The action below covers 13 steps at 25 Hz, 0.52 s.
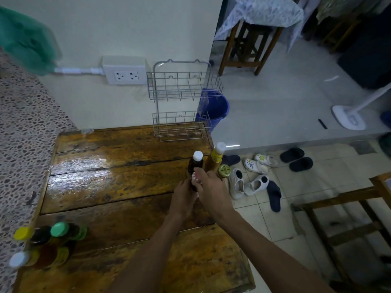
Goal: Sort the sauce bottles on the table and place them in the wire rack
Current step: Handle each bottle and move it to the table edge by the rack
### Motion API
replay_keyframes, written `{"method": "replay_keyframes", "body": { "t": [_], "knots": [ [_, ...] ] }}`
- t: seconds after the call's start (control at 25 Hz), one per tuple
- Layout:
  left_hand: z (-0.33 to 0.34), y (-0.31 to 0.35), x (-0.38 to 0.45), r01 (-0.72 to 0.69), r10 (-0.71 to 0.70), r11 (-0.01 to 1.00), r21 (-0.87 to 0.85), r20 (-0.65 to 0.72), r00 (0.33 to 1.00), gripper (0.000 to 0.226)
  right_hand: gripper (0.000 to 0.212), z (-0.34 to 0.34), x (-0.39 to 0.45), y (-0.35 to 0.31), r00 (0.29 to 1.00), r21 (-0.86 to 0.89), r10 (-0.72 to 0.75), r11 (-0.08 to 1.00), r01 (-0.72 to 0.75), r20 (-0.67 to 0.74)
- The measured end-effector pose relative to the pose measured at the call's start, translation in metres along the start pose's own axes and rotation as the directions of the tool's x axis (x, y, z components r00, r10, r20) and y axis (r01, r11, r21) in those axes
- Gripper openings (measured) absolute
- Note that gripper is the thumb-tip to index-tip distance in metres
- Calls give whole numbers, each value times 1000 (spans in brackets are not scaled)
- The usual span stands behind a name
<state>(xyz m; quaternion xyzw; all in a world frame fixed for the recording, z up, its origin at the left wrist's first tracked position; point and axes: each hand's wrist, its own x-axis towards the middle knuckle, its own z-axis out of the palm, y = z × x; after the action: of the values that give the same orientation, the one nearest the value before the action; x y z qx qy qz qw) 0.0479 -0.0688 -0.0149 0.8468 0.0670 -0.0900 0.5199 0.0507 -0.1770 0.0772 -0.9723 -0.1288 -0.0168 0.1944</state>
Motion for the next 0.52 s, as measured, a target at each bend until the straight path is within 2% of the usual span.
{"method": "replay_keyframes", "body": {
  "t": [0.08, 0.2, 0.32, 0.52],
  "knots": [
    [4, -3, 3, 29, -29, 999, -39, -6, 1000, 16, 40, 4, 2, 2, 999, -51, -5, 999, 7, 53],
    [9, -6, 7, 77, -77, 997, -18, -22, 997, 15, 58, 9, 4, 5, 994, -162, 38, 987, -21, 101],
    [13, -5, 7, 51, -50, 996, 77, -15, 999, 27, 70, 8, 0, 7, 987, -238, 60, 971, -23, 149],
    [17, -6, 2, 14, -9, 993, 120, -38, 999, 47, 76, 2, -3, 5, 965, -266, 76, 964, -7, 253]
  ]
}}
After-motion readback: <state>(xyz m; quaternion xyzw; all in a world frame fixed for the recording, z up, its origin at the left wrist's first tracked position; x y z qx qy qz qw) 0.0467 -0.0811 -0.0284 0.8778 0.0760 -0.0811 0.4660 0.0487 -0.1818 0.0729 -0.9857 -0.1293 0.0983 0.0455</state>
